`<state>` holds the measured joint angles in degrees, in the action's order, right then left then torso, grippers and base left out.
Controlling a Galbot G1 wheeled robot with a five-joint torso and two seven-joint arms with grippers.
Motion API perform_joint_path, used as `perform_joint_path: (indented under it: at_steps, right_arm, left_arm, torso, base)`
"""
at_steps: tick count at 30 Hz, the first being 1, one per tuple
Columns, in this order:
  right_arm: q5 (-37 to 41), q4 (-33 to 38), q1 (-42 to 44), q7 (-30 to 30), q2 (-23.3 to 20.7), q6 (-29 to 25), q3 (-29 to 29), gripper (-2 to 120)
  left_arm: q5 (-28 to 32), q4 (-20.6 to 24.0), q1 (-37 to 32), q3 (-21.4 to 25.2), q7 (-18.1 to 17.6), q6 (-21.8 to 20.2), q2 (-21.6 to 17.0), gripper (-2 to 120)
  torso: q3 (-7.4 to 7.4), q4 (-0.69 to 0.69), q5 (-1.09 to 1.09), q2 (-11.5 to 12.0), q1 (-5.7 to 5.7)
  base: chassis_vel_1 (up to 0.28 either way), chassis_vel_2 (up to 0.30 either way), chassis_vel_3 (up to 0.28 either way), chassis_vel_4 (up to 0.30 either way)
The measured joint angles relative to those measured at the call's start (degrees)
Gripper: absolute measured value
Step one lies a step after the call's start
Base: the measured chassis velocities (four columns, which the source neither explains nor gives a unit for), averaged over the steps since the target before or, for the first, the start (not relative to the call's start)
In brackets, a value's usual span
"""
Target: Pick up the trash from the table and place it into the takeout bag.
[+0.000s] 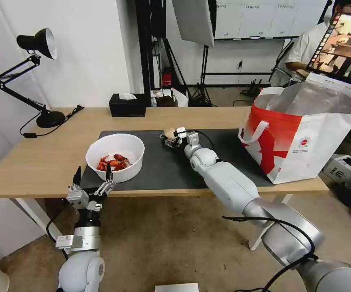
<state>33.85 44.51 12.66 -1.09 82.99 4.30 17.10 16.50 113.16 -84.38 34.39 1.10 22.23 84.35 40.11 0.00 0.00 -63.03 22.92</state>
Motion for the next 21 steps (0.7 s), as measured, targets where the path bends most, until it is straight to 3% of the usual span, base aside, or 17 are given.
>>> perform_joint_path:
  at_steps: [10,14,21]
  right_arm:
    - [0.05,0.0,0.36,0.1,-0.1,0.03,-0.23,17]
    - [0.06,0.03,0.48,0.14,-0.13,0.01,-0.32,9]
    - [-0.01,0.33,0.54,0.2,-0.32,-0.05,-1.1,8]
  left_arm:
    - [-0.01,0.06,0.0,0.15,-0.01,0.0,-0.11,100]
    - [0.0,0.09,-0.02,0.2,-0.01,0.0,-0.02,100]
    - [0.01,0.15,0.08,0.2,-0.03,0.0,0.04,100]
  torso:
    - [-0.01,0.0,0.0,0.0,0.0]
    - [-0.01,0.0,0.0,0.0,0.0]
    - [0.0,0.0,0.0,0.0,0.0]
  base:
    - [0.0,0.0,0.0,0.0]
    - [0.0,0.0,0.0,0.0]
    - [0.0,0.0,0.0,0.0]
